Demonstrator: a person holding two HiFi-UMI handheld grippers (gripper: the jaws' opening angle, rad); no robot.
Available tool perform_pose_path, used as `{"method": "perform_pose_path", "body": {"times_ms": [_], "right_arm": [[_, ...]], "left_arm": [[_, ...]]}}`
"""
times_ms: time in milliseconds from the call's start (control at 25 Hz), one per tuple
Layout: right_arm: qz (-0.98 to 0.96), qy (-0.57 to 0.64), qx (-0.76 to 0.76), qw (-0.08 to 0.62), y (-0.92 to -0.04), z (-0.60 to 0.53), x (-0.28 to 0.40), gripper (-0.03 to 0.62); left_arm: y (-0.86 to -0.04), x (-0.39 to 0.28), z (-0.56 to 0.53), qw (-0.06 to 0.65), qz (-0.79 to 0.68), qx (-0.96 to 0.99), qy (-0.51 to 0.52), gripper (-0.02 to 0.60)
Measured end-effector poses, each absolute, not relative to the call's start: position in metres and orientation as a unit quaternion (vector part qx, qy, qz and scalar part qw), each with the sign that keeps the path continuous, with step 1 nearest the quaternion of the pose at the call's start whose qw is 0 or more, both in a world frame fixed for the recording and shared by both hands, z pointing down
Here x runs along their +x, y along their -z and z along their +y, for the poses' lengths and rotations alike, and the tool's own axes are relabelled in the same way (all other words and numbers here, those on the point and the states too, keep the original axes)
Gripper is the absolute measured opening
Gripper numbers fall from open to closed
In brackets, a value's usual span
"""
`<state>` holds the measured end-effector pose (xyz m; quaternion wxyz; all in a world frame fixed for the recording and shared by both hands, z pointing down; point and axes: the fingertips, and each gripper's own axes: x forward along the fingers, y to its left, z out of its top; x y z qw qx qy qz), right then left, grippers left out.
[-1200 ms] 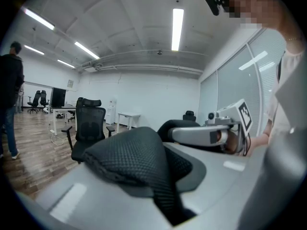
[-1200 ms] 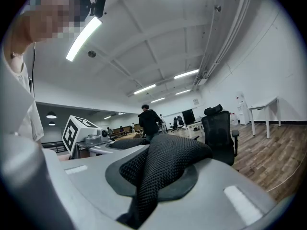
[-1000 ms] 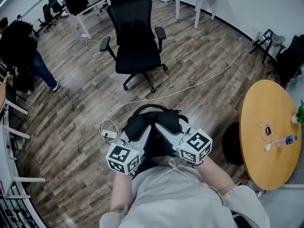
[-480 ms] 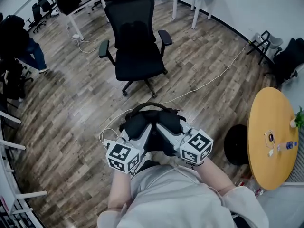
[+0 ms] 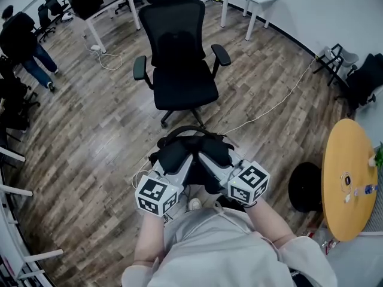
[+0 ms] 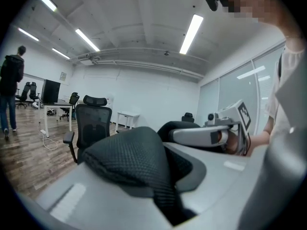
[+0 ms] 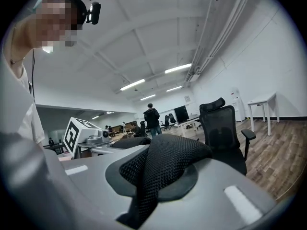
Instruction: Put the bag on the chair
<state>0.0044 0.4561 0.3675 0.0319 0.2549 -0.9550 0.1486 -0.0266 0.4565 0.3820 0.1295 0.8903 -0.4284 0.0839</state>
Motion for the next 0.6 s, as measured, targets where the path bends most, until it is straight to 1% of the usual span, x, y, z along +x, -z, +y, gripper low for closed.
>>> {"method": "perform_pose_path", "body": {"times_ms": [400,600], "right_arm": [[-0.964,-0.154,0.21,0.043,-0.384,0.403,-0.052,0.035],[-0.97,-0.161,0.179,0.046,-0.39,0.36,-0.064,0.035]], "left_arm": [[-0.397,-0.082,0.409,0.145,-0.47,0.866,-0.084,0.048],[-0.401,-0.094,0.366,0.152,-0.499,0.849,-0.084,0.048]]}}
